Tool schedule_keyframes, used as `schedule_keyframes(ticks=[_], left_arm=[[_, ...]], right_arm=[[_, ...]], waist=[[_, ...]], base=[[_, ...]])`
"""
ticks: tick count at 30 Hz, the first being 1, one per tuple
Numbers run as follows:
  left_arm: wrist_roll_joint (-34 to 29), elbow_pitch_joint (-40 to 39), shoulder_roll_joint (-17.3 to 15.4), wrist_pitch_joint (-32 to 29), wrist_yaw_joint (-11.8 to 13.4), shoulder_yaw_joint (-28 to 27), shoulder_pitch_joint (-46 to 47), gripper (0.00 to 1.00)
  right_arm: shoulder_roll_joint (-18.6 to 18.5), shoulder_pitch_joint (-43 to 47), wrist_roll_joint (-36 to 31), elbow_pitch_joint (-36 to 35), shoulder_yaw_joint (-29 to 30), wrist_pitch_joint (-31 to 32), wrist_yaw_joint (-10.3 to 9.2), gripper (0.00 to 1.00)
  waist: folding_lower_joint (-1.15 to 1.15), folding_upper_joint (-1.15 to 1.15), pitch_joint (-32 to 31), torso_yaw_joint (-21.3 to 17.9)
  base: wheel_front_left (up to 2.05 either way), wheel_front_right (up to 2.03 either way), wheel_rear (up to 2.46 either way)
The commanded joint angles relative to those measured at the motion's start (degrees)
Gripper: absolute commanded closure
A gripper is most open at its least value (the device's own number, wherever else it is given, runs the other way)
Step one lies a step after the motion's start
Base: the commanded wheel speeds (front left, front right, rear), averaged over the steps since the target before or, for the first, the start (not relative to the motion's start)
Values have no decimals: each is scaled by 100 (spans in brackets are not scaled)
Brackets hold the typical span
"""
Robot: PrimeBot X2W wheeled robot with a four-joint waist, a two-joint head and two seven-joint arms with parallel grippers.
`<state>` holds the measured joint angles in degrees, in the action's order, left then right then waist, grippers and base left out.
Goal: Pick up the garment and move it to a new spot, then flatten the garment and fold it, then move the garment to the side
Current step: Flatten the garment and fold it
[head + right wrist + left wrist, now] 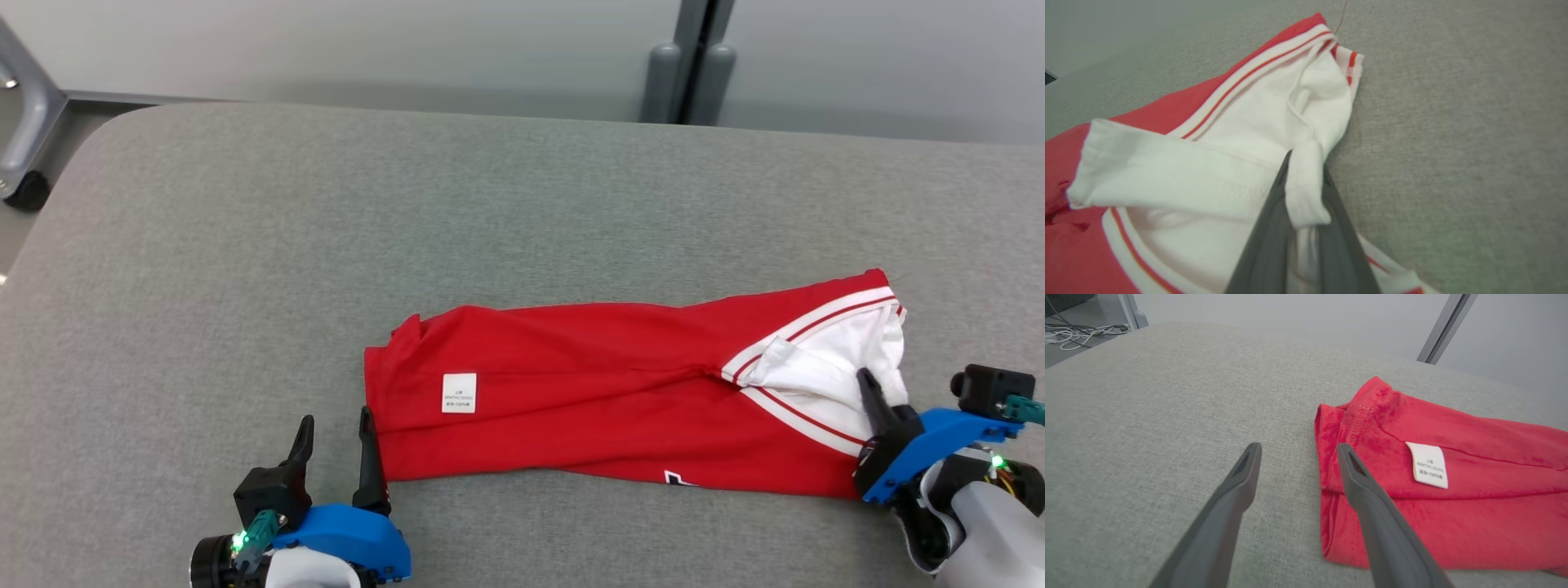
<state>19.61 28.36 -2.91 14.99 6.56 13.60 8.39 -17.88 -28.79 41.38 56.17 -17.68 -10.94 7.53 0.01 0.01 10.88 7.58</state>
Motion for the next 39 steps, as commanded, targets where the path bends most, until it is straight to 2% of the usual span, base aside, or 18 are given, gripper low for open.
schedule_keyframes(ticks=[1,3,7,12,16,21,26,34,38,39], left_arm=[[0,-19,4,26,12,-11,-13,0],[30,-8,5,26,4,24,-17,0],[105,59,-2,26,-16,88,-22,0],[170,129,1,26,-21,203,-21,0],[196,162,2,26,-16,325,8,0],[206,234,2,26,-45,503,51,0],[214,276,1,26,-49,720,29,0],[299,292,3,26,-25,1075,-62,0],[350,295,3,26,-14,1192,-23,0],[351,295,3,26,-3,1211,-15,0]], right_arm=[[-98,151,14,40,1,-55,-8,100],[-237,68,-2,-21,26,-255,-8,100],[-279,38,45,-252,98,-402,-5,100],[-79,208,192,-869,-6,-427,-4,100],[139,357,323,-1498,-366,-429,-3,100],[363,390,574,-2129,-1012,-264,-4,100],[519,304,683,-2380,-1534,-99,-3,100],[846,-66,599,-2066,-2066,-33,-3,100],[1070,-274,551,-1752,-2233,-96,-3,100],[1112,-317,552,-1666,-2239,-135,-3,96]], waist=[[-1,-1,-74,-96],[-1,-1,-136,-217],[-1,-1,-252,-452],[-1,-1,-326,-622],[-1,-1,-331,-599],[-1,-1,-336,-321],[-1,-1,-348,181],[-1,-1,-290,1001],[-1,-1,-266,1252],[-1,-1,-268,1281]], base=[[0,0,0],[0,0,0],[0,0,0],[0,0,0],[0,0,0],[0,0,0],[0,0,0],[0,0,0],[0,0,0],[0,0,0]])
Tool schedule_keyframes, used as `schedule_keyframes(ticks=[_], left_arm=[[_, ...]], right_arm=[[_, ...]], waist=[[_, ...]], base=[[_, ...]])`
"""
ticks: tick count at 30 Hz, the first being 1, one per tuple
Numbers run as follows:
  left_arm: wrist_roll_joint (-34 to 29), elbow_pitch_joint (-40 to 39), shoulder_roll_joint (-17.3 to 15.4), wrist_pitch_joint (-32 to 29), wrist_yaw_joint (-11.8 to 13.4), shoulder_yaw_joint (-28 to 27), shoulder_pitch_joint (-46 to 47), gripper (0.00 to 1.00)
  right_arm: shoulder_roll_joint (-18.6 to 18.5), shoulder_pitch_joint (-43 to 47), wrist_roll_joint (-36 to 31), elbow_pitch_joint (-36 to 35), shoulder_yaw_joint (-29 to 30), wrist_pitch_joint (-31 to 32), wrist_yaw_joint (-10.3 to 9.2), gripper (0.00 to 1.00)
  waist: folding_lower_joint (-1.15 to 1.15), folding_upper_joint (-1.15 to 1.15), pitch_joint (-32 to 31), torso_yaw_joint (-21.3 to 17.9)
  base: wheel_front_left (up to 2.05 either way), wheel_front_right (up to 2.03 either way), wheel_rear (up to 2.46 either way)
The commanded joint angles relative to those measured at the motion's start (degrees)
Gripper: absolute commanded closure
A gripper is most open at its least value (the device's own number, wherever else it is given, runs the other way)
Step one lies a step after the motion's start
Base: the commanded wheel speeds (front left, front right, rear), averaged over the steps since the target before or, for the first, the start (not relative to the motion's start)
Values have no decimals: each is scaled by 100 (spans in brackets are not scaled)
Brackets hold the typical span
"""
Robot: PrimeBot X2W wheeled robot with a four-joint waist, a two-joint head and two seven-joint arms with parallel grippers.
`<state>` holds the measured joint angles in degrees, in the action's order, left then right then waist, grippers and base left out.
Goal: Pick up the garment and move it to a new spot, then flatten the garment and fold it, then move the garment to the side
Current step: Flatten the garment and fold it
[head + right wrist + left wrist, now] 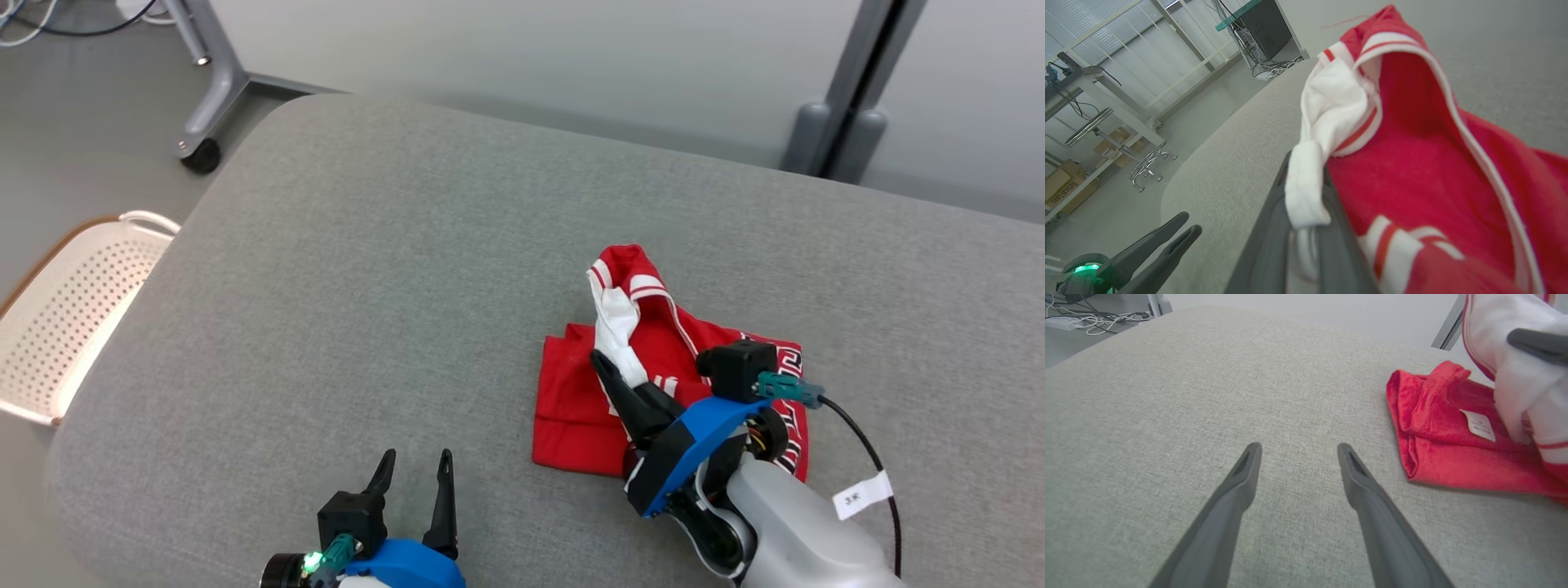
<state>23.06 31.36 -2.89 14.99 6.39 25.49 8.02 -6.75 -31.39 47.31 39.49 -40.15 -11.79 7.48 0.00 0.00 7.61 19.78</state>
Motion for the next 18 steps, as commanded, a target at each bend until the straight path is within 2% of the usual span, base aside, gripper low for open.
schedule_keyframes(ticks=[1,2,6,9,13,18], left_arm=[[18,-6,2,26,29,30,21,0],[40,-9,2,26,52,33,23,0],[-16,-20,2,26,133,-52,59,0],[-111,-19,2,26,205,-162,89,0],[-211,-151,2,26,281,-333,139,0],[-371,-266,1,26,301,-535,148,0]], right_arm=[[34,-107,-57,76,-1,-82,3,64],[72,-149,-63,139,-36,-113,3,0],[156,-287,-56,167,15,-264,3,0],[-20,-303,-281,175,327,-336,2,0],[-206,36,-1056,-146,1423,-340,2,0],[-158,656,-2094,-524,2820,-344,3,0]], waist=[[0,0,58,74],[0,0,55,80],[0,0,12,-63],[0,0,-40,-269],[0,0,-97,-600],[0,0,-189,-998]], base=[[0,0,0],[0,0,0],[0,0,0],[0,0,0],[0,0,0],[0,0,0]])
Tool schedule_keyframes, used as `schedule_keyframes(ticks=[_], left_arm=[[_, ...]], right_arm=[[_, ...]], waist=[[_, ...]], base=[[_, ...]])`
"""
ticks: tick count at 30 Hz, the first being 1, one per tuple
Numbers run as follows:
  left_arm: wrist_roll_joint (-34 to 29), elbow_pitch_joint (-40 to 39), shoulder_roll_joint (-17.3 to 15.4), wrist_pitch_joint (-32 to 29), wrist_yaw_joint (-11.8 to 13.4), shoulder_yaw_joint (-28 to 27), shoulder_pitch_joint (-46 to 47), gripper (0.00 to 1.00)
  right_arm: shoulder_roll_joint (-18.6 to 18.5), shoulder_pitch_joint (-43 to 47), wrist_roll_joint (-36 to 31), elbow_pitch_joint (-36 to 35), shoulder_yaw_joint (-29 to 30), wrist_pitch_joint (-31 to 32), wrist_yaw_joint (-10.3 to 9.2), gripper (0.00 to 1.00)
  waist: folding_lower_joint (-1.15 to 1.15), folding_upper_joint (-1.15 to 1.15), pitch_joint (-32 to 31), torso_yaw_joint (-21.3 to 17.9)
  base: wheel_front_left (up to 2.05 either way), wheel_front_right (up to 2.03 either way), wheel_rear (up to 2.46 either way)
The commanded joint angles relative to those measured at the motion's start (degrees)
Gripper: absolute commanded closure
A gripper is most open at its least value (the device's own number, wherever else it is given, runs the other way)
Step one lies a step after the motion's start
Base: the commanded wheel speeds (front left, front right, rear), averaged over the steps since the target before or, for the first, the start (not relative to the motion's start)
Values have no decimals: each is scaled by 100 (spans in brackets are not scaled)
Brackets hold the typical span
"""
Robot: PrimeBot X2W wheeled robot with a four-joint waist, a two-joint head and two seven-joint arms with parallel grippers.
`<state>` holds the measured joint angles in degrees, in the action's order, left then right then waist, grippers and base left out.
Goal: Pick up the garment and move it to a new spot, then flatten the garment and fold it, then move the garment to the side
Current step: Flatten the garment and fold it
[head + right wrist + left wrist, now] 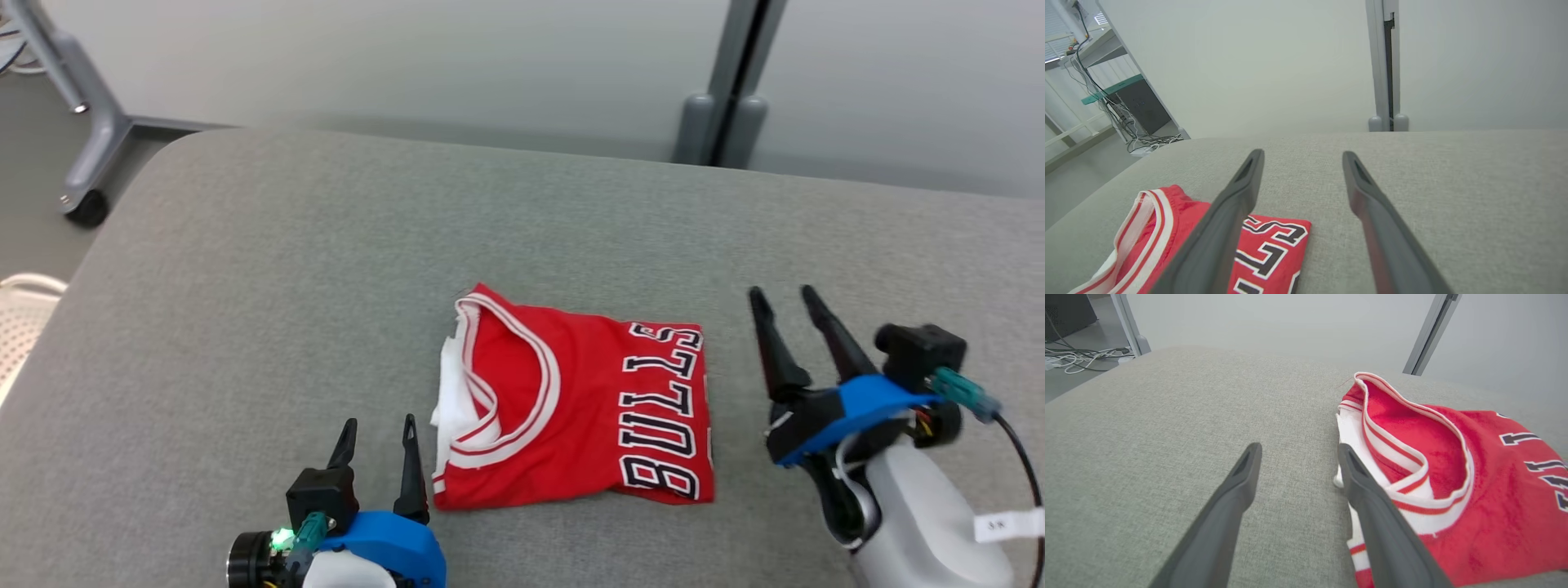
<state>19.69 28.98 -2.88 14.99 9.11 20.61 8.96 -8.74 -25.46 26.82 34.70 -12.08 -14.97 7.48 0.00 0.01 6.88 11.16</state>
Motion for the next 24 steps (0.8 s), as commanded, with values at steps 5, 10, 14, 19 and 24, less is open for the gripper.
schedule_keyframes(ticks=[5,10,14,19,24], left_arm=[[-215,-70,0,26,12,-215,-48,0],[-352,-82,1,26,-21,-387,-212,0],[-435,-75,-4,26,-90,-485,-354,0],[-485,-84,1,26,-122,-629,-550,0],[-517,-96,0,26,-152,-744,-732,0]], right_arm=[[235,665,-861,-302,851,-27,2,0],[412,1083,-1329,-331,1171,-27,2,0],[483,1345,-1591,-268,1101,-27,2,0],[542,1589,-1712,-185,1052,-28,2,0],[573,1704,-1593,-80,1007,-28,2,0]], waist=[[0,-1,-220,-478],[0,-1,-338,-751],[0,-1,-437,-903],[0,-1,-577,-1039],[0,-1,-663,-1153]], base=[[0,0,0],[0,0,0],[0,0,0],[0,0,0],[0,0,0]])
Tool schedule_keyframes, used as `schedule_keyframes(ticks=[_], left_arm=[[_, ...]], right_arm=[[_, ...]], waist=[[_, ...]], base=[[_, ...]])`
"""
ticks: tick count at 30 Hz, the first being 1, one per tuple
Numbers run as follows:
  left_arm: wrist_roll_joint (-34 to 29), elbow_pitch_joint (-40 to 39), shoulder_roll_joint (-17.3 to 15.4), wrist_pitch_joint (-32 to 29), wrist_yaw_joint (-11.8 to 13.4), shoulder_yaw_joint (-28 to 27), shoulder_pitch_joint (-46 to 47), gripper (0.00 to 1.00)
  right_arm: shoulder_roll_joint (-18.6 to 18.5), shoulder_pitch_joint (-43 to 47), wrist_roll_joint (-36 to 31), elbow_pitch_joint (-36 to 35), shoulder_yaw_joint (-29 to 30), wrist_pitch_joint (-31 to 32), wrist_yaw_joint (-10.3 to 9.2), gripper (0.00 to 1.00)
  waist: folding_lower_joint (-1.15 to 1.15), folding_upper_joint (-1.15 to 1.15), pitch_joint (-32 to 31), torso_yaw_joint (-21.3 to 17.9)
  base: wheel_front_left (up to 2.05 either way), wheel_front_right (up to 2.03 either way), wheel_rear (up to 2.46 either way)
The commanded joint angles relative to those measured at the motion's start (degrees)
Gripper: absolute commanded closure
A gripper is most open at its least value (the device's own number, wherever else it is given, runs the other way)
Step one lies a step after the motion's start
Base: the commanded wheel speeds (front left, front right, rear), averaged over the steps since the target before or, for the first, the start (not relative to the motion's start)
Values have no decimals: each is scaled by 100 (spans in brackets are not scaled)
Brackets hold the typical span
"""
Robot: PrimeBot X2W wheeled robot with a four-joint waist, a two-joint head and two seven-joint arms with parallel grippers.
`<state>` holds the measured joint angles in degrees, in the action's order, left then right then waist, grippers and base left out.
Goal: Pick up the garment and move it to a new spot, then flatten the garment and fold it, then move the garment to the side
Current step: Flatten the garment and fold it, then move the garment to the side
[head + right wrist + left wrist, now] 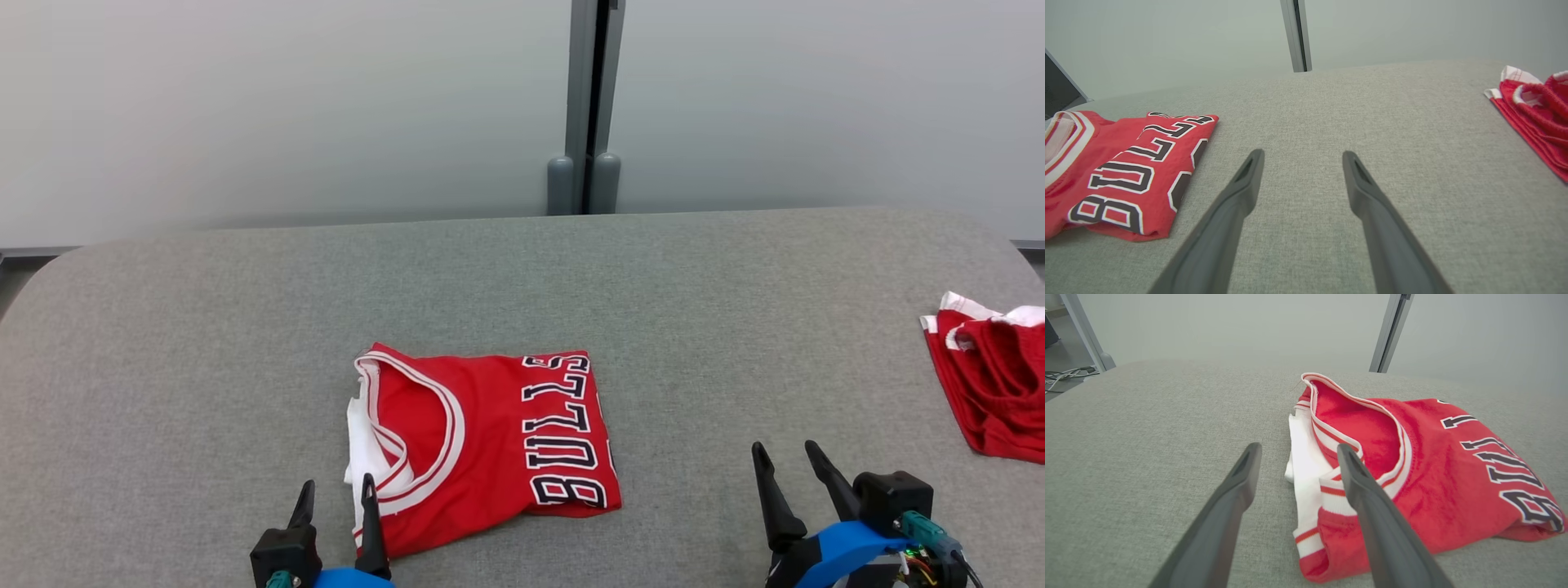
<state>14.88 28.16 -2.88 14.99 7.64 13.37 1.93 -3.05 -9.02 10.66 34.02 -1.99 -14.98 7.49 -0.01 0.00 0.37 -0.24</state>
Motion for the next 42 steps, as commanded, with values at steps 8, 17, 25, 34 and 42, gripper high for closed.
schedule_keyframes(ticks=[8,17,25,34,42], left_arm=[[-29,-22,1,26,-52,-32,28,0],[72,-63,0,26,-47,334,230,0],[107,-77,6,26,-52,510,328,0],[198,-234,4,26,13,549,293,0],[153,-298,4,26,-57,605,358,0]], right_arm=[[8,13,196,12,-211,-27,1,0],[7,-659,658,514,-861,-26,1,0],[-5,-1486,982,1442,-1091,-27,1,0],[7,-1741,1271,2492,-1437,17,1,100],[-99,-1863,1417,1696,-1355,-24,0,100]], waist=[[1,0,21,-1],[1,0,412,569],[1,0,687,1284],[1,0,765,1404],[1,0,606,608]], base=[[0,0,0],[0,0,0],[0,0,0],[0,0,0],[0,0,0]])
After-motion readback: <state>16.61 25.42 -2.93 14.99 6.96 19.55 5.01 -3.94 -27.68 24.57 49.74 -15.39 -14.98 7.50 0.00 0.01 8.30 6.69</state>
